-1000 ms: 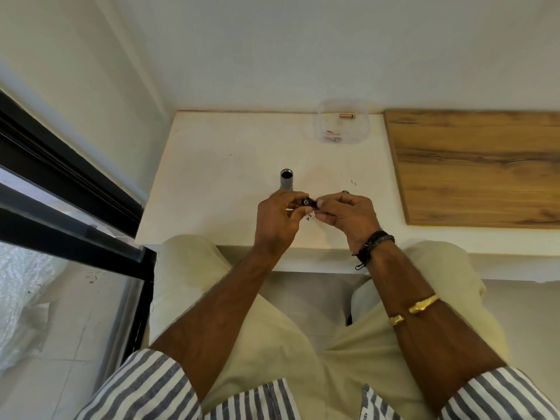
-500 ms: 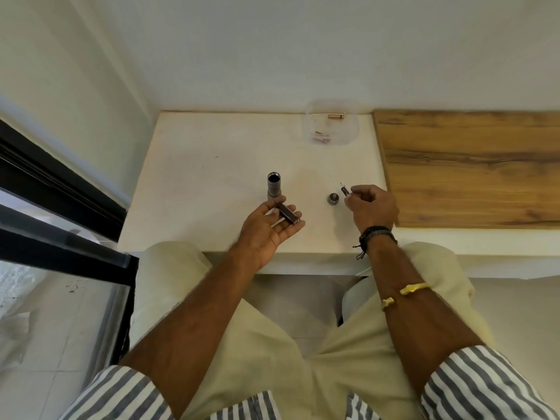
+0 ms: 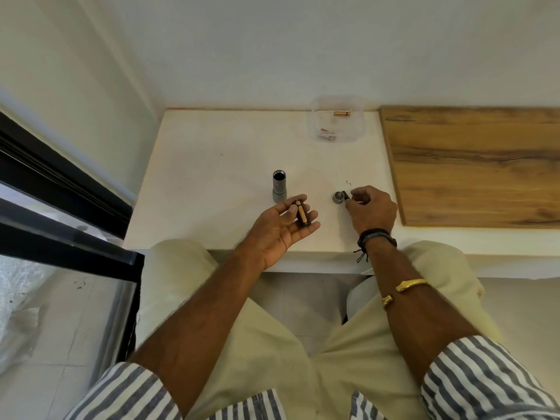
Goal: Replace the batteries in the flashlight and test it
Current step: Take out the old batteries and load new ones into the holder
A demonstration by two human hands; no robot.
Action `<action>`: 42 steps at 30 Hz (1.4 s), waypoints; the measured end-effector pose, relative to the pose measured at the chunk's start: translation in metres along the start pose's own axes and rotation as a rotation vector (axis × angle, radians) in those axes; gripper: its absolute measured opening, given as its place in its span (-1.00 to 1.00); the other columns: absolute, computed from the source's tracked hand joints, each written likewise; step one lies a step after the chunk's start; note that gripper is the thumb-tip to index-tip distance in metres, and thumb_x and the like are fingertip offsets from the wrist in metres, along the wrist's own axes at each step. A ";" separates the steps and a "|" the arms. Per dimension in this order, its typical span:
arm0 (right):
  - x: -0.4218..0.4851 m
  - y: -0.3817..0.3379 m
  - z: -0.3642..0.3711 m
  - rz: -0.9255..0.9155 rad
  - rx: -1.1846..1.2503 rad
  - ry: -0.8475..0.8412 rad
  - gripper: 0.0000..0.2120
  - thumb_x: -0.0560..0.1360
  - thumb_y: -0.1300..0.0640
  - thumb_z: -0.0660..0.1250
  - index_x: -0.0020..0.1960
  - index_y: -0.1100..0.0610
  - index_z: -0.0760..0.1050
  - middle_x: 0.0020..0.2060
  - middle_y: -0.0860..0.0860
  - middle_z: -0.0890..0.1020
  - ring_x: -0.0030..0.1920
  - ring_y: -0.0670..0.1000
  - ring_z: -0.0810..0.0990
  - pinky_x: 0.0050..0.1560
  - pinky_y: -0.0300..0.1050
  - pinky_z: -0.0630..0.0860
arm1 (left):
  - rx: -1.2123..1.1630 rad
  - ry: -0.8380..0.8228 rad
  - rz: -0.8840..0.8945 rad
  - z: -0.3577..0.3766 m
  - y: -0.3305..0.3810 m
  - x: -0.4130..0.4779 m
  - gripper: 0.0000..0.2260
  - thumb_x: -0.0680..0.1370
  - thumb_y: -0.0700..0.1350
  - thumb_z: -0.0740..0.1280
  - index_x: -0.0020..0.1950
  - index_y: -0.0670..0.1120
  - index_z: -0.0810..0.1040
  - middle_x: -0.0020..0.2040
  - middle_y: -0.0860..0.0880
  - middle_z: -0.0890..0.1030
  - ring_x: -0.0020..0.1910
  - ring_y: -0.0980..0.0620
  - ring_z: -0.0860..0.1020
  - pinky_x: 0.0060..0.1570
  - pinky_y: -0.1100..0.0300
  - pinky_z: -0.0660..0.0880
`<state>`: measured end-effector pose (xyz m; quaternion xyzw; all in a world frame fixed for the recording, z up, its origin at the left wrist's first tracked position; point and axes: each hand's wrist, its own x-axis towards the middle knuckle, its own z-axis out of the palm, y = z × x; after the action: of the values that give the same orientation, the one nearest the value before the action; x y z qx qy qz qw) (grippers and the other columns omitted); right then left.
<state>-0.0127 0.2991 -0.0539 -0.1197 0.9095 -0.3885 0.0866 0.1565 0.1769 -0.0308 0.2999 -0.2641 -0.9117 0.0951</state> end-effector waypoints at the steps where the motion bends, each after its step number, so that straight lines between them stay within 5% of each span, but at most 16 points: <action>1: 0.000 -0.001 -0.001 -0.003 0.011 0.004 -0.79 0.44 0.15 0.50 0.08 0.08 0.69 -0.05 0.01 0.75 -0.05 0.03 0.70 0.09 -0.01 0.63 | 0.021 -0.007 0.006 0.000 0.000 0.000 -0.76 0.65 -0.29 0.22 0.30 -0.24 0.52 0.01 -0.18 0.64 0.10 -0.19 0.65 0.10 -0.12 0.60; 6: -0.012 -0.019 -0.009 0.024 0.224 0.010 -0.88 0.44 0.18 0.46 -0.04 0.04 0.70 -0.21 -0.05 0.70 -0.19 -0.01 0.65 -0.02 0.01 0.65 | 0.176 0.025 0.115 0.000 -0.001 0.000 -0.77 0.64 -0.31 0.23 0.27 -0.20 0.56 0.09 -0.18 0.64 0.15 -0.16 0.62 0.23 -0.14 0.54; 9: -0.028 -0.033 -0.014 0.124 0.448 -0.274 -0.90 0.45 0.19 0.48 -0.11 0.00 0.70 -0.23 -0.04 0.72 -0.31 -0.03 0.63 -0.32 -0.14 0.60 | 0.310 0.112 0.225 0.001 -0.003 0.000 -0.75 0.60 -0.34 0.30 0.27 -0.23 0.57 0.16 -0.22 0.64 0.18 -0.19 0.62 0.22 -0.11 0.55; 13: -0.048 -0.046 -0.010 0.211 0.533 -0.538 -0.93 0.45 0.15 0.51 -0.06 0.06 0.69 -0.21 0.02 0.70 -0.29 -0.03 0.61 -0.32 -0.15 0.59 | 0.526 0.170 0.343 0.003 -0.004 -0.003 -0.74 0.55 -0.34 0.38 0.24 -0.22 0.60 0.12 -0.20 0.69 0.09 -0.15 0.68 0.13 0.02 0.61; 22: -0.054 -0.049 -0.006 0.333 0.677 -0.642 -0.86 0.52 0.24 0.46 0.07 0.23 0.62 -0.11 0.13 0.65 -0.22 0.04 0.60 -0.10 -0.02 0.69 | 0.649 0.201 0.404 0.001 -0.004 -0.004 -0.72 0.52 -0.35 0.41 0.23 -0.23 0.61 0.10 -0.17 0.69 0.07 -0.09 0.68 0.19 0.02 0.58; 32: -0.053 -0.047 -0.005 0.484 0.683 -0.730 -0.94 0.51 0.22 0.39 -0.01 0.14 0.59 -0.07 0.16 0.57 -0.14 0.10 0.59 -0.10 0.01 0.70 | 0.782 0.185 0.478 -0.002 -0.008 -0.004 -0.74 0.50 -0.38 0.42 0.19 -0.23 0.64 0.03 -0.14 0.72 0.00 -0.02 0.71 0.09 0.09 0.63; 42: -0.054 -0.050 -0.007 0.531 0.714 -0.710 -0.87 0.45 0.30 0.27 -0.11 0.14 0.57 -0.15 0.15 0.55 -0.20 0.13 0.61 -0.20 -0.02 0.68 | 0.798 0.200 0.443 0.000 -0.009 -0.004 -0.74 0.50 -0.34 0.44 0.18 -0.22 0.65 0.03 -0.16 0.72 0.00 -0.07 0.71 0.13 -0.06 0.61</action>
<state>0.0451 0.2862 -0.0097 0.0267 0.6359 -0.5725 0.5169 0.1591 0.1861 -0.0340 0.3359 -0.6414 -0.6632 0.1895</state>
